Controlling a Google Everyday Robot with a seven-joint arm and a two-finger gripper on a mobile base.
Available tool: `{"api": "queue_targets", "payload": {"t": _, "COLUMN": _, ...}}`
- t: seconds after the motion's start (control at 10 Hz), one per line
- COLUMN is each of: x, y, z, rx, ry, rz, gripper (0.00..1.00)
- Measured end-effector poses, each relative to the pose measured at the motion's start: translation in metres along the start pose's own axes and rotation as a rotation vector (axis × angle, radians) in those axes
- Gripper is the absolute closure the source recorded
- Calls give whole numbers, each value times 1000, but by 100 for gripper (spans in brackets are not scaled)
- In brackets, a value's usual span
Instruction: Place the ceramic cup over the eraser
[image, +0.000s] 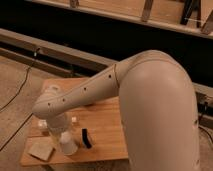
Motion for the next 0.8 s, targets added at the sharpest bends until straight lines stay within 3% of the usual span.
{"api": "queue_targets", "payload": {"t": 0.2, "x": 1, "y": 1, "z": 0, "rx": 0, "ry": 7, "rz": -2, "gripper": 35}}
{"api": "queue_targets", "payload": {"t": 0.3, "x": 2, "y": 1, "z": 0, "rx": 1, "ry": 9, "rz": -5, "gripper": 42}}
{"api": "queue_targets", "payload": {"t": 0.8, "x": -1, "y": 3, "z": -6, "rx": 2, "ry": -6, "rz": -21, "gripper": 91}}
